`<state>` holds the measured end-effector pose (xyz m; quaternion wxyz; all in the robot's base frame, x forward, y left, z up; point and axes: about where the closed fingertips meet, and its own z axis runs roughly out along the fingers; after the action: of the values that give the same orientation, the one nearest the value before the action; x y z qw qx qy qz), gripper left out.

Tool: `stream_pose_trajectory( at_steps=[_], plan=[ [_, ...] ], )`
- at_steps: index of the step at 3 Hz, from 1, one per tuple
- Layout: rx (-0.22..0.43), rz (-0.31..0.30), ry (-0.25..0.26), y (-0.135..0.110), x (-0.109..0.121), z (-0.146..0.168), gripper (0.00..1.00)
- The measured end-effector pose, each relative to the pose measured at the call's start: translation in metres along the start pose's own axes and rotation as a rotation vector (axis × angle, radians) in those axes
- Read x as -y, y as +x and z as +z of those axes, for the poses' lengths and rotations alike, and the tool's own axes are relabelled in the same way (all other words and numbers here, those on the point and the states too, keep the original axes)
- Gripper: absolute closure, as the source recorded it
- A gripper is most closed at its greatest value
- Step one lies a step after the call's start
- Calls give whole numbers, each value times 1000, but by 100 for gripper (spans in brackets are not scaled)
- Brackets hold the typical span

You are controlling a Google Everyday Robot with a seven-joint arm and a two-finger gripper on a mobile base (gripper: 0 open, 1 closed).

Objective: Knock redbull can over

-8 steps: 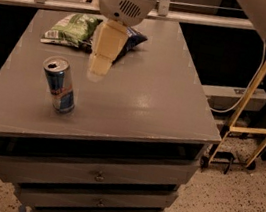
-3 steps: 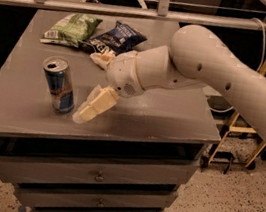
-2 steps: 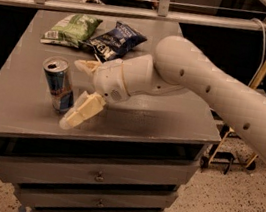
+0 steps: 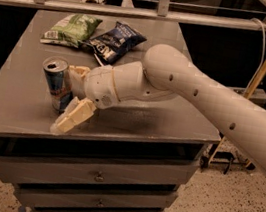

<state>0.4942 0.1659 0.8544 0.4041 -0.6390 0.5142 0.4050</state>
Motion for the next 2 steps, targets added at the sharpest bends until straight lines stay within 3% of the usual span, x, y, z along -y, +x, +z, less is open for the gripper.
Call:
stream_pose_trajectory(
  at_steps=[2],
  plan=[
    [18, -1, 2, -1, -1, 0, 0]
  ],
)
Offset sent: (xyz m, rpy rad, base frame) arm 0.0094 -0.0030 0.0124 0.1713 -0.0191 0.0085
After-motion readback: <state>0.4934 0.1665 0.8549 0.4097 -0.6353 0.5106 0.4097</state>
